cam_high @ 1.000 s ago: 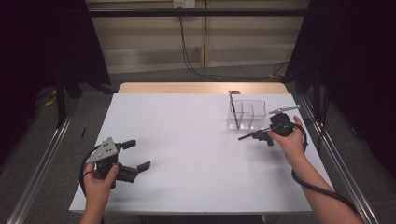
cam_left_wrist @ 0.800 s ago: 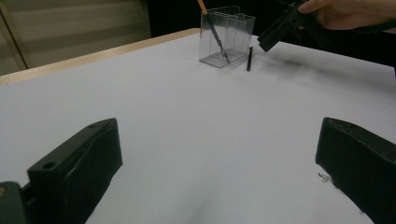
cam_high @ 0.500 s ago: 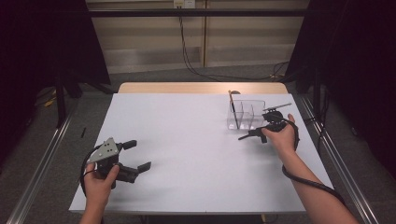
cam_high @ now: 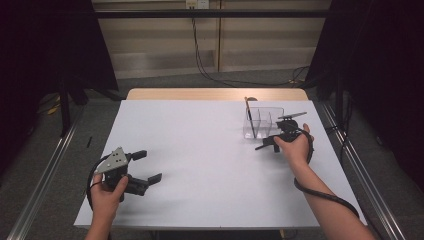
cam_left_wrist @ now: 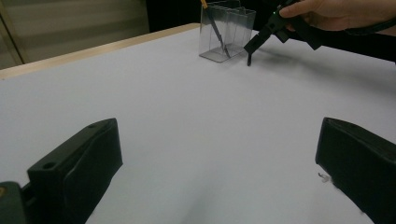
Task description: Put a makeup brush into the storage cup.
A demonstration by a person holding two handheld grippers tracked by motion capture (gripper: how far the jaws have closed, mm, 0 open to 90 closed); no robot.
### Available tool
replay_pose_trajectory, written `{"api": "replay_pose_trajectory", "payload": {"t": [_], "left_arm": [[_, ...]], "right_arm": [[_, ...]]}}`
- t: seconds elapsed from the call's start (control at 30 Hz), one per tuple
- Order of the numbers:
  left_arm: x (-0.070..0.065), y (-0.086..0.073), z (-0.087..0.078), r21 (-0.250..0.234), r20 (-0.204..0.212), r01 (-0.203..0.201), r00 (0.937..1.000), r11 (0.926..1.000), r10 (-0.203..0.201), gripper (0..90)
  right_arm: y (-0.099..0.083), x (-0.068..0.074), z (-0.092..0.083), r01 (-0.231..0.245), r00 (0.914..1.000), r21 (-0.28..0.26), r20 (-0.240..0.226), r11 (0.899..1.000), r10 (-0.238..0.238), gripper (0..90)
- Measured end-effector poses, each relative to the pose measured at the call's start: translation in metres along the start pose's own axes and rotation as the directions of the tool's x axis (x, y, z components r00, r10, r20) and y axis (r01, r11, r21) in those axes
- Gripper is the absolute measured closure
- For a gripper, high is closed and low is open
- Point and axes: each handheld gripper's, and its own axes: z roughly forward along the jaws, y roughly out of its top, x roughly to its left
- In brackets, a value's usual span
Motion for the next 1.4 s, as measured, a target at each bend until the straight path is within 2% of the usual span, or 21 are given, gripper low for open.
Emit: {"api": "replay_pose_trajectory", "payload": {"t": [0.17,0.3,0.5,0.6,0.77,0.97,1.03,1.07,1.2,1.33,1.4], "left_arm": [[0.000,0.000,0.000,-0.001,0.001,0.001,1.0000,1.0000,-0.001,0.3],[0.001,-0.001,0.000,0.000,-0.001,0.002,1.0000,1.0000,-0.002,0.3],[0.001,0.000,-0.001,-0.001,-0.003,-0.001,1.0000,1.0000,0.001,0.3],[0.001,0.000,-0.002,-0.005,-0.003,0.000,1.0000,1.0000,0.000,0.3],[0.001,0.001,-0.004,-0.012,-0.006,0.003,1.0000,0.9999,-0.003,0.3],[0.000,0.002,-0.003,-0.010,-0.005,-0.002,1.0000,0.9999,0.002,0.3],[-0.001,0.003,-0.002,-0.013,-0.001,-0.002,1.0000,0.9999,0.002,0.3],[-0.001,0.003,-0.001,-0.015,0.000,0.000,1.0000,0.9999,0.000,0.3],[-0.001,0.004,-0.001,-0.017,0.002,-0.003,1.0000,0.9999,0.003,0.4],[-0.002,0.005,-0.001,-0.020,0.001,-0.002,1.0000,0.9998,0.002,0.4],[-0.001,0.005,0.000,-0.015,0.003,-0.008,1.0000,0.9999,0.008,0.5]], "right_arm": [[0.000,0.002,0.004,-0.021,0.9997,-0.013,0.012,1.000,0.021,8.8],[0.000,0.004,0.004,-0.020,0.9993,-0.005,0.030,1.000,0.020,9.9],[-0.001,0.006,0.003,0.016,0.9976,0.009,0.067,1.000,-0.016,15.6],[-0.001,0.003,0.000,0.053,0.9947,0.030,0.086,0.998,-0.055,22.3],[-0.005,-0.007,-0.007,0.076,0.9936,0.049,0.081,0.996,-0.080,35.5],[-0.010,-0.022,-0.020,0.042,0.9951,0.091,0.085,0.995,-0.050,54.5],[-0.011,-0.026,-0.024,0.049,0.9943,0.122,0.088,0.991,-0.060,66.3],[-0.012,-0.029,-0.026,0.044,0.9953,0.133,0.080,0.990,-0.055,69.3],[-0.015,-0.040,-0.032,0.008,0.9989,0.147,0.045,0.989,-0.015,75.3],[-0.017,-0.047,-0.038,0.018,0.9977,0.190,0.061,0.982,-0.030,82.1],[-0.019,-0.052,-0.040,0.006,0.9986,0.209,0.051,0.978,-0.017,84.0]]}}
